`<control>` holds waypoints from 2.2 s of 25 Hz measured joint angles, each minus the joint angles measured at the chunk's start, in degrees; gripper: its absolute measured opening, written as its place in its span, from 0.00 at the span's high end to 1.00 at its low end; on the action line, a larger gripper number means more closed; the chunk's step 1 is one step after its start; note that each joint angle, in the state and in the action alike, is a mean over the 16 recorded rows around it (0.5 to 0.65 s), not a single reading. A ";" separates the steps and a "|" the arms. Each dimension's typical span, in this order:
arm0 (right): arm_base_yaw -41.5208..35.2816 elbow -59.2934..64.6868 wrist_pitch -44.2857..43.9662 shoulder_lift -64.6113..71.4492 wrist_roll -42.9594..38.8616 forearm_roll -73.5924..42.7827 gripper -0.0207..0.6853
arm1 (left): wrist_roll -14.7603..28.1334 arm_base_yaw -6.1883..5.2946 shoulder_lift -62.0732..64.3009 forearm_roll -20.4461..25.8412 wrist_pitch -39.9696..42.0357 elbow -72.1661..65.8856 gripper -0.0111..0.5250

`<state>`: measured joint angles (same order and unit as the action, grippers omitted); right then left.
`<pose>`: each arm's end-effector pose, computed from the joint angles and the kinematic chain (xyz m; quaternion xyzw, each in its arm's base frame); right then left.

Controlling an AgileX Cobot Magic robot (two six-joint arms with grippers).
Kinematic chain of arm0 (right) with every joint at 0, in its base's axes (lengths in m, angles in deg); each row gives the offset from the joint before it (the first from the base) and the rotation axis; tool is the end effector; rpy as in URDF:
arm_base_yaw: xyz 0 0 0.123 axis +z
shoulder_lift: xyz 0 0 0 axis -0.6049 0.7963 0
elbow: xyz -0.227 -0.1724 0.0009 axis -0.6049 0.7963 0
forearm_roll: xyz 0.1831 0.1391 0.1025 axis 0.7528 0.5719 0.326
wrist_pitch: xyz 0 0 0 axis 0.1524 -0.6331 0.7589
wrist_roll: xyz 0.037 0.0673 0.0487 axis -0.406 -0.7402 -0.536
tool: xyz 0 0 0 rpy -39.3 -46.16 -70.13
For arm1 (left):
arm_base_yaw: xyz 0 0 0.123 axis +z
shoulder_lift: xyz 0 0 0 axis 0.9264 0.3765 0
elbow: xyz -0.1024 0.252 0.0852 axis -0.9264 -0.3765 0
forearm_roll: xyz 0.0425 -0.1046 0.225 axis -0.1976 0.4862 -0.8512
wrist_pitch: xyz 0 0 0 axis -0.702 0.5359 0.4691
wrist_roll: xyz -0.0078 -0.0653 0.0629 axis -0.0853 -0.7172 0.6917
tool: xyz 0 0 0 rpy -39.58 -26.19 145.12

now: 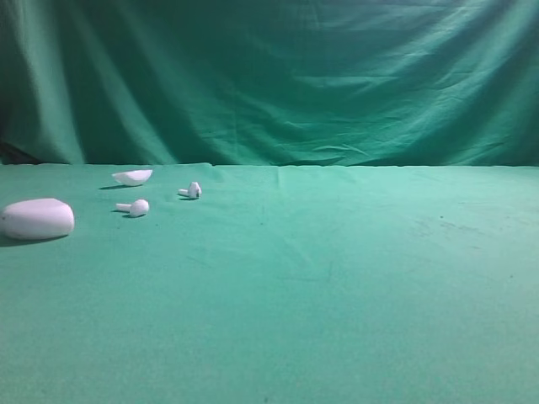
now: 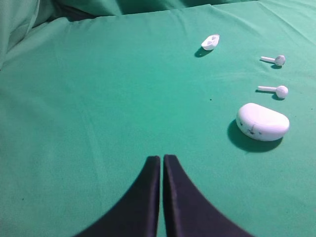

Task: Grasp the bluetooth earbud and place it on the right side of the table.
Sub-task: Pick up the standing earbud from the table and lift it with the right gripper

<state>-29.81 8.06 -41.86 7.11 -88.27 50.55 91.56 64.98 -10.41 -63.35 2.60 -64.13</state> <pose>0.0544 0.0058 0.1780 -0.0401 0.7795 0.0397 0.6238 0.0528 -0.0027 0.1750 0.0507 0.7958 0.0079 0.6034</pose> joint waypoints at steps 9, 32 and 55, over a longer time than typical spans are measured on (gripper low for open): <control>0.00 -4.00 11.96 2.90 -1.87 2.16 0.90 | 0.00 0.00 0.00 0.00 0.00 0.00 0.98; 5.44 -52.43 -24.36 68.48 11.52 9.98 0.90 | 0.00 0.00 0.00 0.00 0.00 0.00 0.98; 28.53 -110.69 -41.95 121.84 15.61 6.87 0.61 | 0.00 0.00 0.00 0.00 0.00 0.00 0.98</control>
<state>-1.28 -102.63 -83.81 128.96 -72.66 57.43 91.56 64.98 -10.41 -63.35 2.60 -64.13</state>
